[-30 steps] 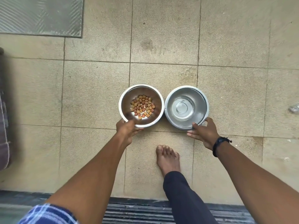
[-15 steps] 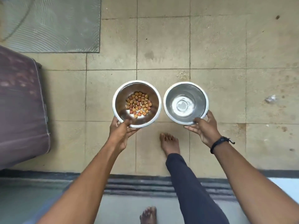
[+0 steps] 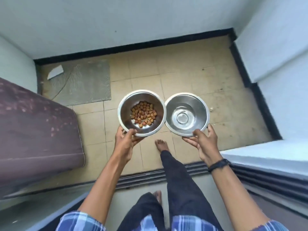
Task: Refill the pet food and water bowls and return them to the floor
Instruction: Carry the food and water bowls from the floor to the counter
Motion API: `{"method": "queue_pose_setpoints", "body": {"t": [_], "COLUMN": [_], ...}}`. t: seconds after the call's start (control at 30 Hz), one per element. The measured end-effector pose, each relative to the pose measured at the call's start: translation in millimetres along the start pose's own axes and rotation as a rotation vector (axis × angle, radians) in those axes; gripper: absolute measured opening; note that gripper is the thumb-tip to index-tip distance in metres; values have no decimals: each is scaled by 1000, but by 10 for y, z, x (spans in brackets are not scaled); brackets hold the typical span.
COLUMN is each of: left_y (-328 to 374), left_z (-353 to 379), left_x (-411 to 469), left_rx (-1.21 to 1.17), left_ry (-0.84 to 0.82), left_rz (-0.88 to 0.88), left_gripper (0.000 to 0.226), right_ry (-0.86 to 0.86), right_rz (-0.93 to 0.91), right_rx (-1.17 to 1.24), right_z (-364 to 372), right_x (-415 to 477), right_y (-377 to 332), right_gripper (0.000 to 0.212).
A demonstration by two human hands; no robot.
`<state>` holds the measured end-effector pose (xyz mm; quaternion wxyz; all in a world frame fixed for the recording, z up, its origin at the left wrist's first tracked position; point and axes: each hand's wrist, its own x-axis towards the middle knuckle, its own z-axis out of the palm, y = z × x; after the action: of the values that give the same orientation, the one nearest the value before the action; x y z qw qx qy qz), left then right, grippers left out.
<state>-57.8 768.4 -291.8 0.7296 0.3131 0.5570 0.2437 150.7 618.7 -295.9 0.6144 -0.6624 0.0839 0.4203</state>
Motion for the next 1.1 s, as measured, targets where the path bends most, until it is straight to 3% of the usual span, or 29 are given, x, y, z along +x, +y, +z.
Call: {"method": "queue_pose_setpoints", "body": {"t": [0.3,0.47,1.1], "left_y": [239,72,-892], "left_z": [52,165,1322], "left_x": [-1602,-2037,-3701], "left_rx": [82,179,465], "left_ry": [-211,-357,-1017], "left_rz": [31,9,-87], "left_gripper": [49,42,31], "right_ry": [119,256,805], "right_rz": [-162,-187,-365], "right_rx": [218,250,671], "right_z": [-800,-1257,-2929], "right_x": [-2044,-2829,-4740], "right_y": [-281,-108,615], "right_gripper": [42,49,35]}}
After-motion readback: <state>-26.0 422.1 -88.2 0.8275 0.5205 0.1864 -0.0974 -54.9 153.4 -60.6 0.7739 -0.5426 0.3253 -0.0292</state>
